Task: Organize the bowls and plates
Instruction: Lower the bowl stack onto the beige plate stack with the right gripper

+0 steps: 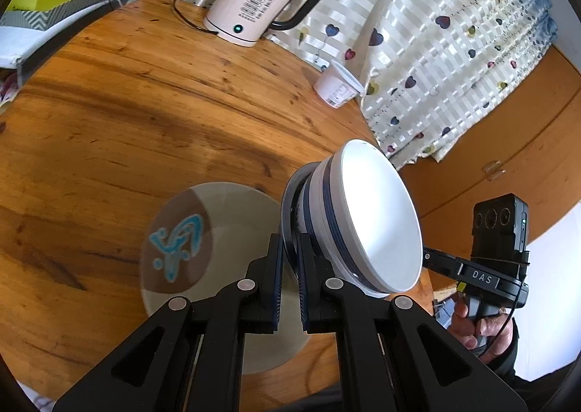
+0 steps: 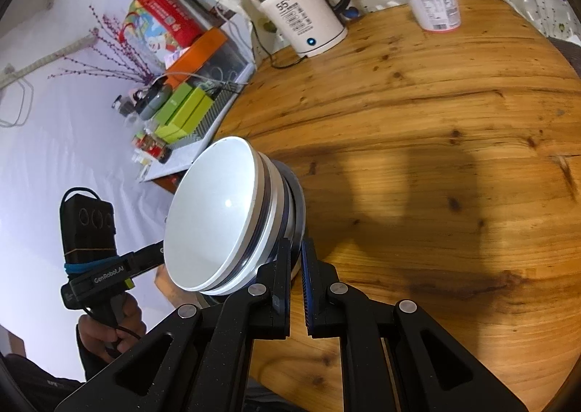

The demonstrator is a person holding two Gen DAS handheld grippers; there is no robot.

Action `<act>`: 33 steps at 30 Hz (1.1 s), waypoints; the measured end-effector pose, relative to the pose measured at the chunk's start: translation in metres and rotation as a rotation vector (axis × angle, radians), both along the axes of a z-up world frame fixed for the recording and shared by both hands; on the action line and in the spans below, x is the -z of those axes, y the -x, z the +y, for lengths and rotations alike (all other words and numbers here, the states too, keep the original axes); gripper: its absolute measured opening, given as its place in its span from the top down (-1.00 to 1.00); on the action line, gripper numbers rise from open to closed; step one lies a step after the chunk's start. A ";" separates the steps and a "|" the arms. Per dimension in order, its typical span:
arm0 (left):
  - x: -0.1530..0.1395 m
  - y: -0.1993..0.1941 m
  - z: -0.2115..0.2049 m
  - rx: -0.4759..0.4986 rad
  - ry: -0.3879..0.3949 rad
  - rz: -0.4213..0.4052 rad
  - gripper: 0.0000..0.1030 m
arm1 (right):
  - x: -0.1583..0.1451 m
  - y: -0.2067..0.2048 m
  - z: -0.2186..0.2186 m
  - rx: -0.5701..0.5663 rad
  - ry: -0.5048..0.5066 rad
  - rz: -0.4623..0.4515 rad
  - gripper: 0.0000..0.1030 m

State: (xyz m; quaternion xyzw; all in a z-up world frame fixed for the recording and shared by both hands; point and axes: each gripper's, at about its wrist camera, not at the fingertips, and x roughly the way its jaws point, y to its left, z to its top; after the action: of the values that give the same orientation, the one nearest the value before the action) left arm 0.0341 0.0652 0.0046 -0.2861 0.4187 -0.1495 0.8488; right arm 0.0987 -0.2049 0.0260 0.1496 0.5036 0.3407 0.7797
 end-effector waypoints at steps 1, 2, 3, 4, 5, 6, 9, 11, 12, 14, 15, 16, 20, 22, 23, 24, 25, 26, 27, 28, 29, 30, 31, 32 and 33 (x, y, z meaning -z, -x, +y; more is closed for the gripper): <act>0.001 0.001 0.003 -0.005 0.000 0.001 0.88 | 0.001 0.000 0.004 -0.007 0.001 0.001 0.86; 0.002 0.002 0.005 -0.011 0.000 0.003 0.88 | 0.001 0.000 0.006 -0.012 0.001 0.002 0.86; 0.003 0.004 0.008 -0.018 0.000 0.005 0.88 | 0.001 0.000 0.009 -0.018 0.001 0.003 0.86; 0.003 0.005 0.011 -0.023 0.000 0.006 0.88 | 0.002 0.000 0.011 -0.023 0.002 0.005 0.86; 0.004 0.007 0.014 -0.029 0.000 0.008 0.88 | 0.003 0.000 0.014 -0.027 0.002 0.006 0.86; 0.004 0.008 0.015 -0.033 -0.001 0.009 0.88 | 0.003 0.000 0.017 -0.033 0.003 0.009 0.86; 0.006 0.011 0.023 -0.049 -0.003 0.014 0.89 | 0.005 -0.002 0.026 -0.045 0.004 0.014 0.86; 0.007 0.013 0.025 -0.057 -0.004 0.017 0.88 | 0.006 -0.002 0.030 -0.055 0.005 0.018 0.86; 0.007 0.014 0.027 -0.062 -0.005 0.019 0.88 | 0.006 -0.002 0.032 -0.058 0.006 0.019 0.86; 0.008 0.015 0.030 -0.070 -0.005 0.022 0.88 | 0.008 -0.002 0.035 -0.067 0.007 0.023 0.86; 0.009 0.016 0.031 -0.074 -0.005 0.024 0.88 | 0.008 -0.001 0.037 -0.069 0.008 0.024 0.86; 0.010 0.017 0.033 -0.076 -0.005 0.026 0.88 | 0.008 -0.001 0.038 -0.073 0.008 0.026 0.86; 0.012 0.019 0.037 -0.087 -0.006 0.034 0.88 | 0.010 -0.002 0.045 -0.081 0.011 0.032 0.86; 0.013 0.019 0.038 -0.091 -0.008 0.037 0.88 | 0.011 -0.003 0.046 -0.085 0.011 0.036 0.86; 0.014 0.020 0.039 -0.092 -0.009 0.039 0.88 | 0.012 -0.003 0.047 -0.087 0.012 0.037 0.86; 0.014 0.020 0.040 -0.094 -0.010 0.041 0.88 | 0.012 -0.003 0.047 -0.088 0.012 0.038 0.86; 0.014 0.020 0.039 -0.094 -0.011 0.042 0.88 | 0.013 -0.003 0.048 -0.090 0.012 0.040 0.86; 0.015 0.020 0.040 -0.095 -0.011 0.045 0.88 | 0.013 -0.003 0.048 -0.091 0.013 0.041 0.86; 0.015 0.020 0.040 -0.096 -0.011 0.046 0.89 | 0.013 -0.002 0.049 -0.092 0.013 0.043 0.86; 0.015 0.021 0.040 -0.098 -0.012 0.047 0.89 | 0.013 -0.002 0.049 -0.093 0.013 0.043 0.86; 0.015 0.022 0.041 -0.099 -0.012 0.048 0.89 | 0.013 -0.002 0.049 -0.095 0.013 0.043 0.86; 0.016 0.022 0.042 -0.100 -0.011 0.048 0.89 | 0.013 -0.003 0.050 -0.096 0.013 0.043 0.86; 0.016 0.023 0.042 -0.102 -0.010 0.048 0.89 | 0.014 -0.003 0.051 -0.097 0.014 0.043 0.86; 0.016 0.023 0.043 -0.104 -0.010 0.048 0.89 | 0.014 -0.003 0.052 -0.099 0.015 0.044 0.86; 0.015 0.023 0.043 -0.105 -0.011 0.048 0.88 | 0.014 -0.004 0.053 -0.100 0.016 0.044 0.86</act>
State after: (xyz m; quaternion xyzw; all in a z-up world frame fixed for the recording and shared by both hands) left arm 0.0108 0.1083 -0.0107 -0.3067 0.4242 -0.0956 0.8467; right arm 0.1023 -0.1522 0.0120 0.1253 0.5304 0.3719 0.7514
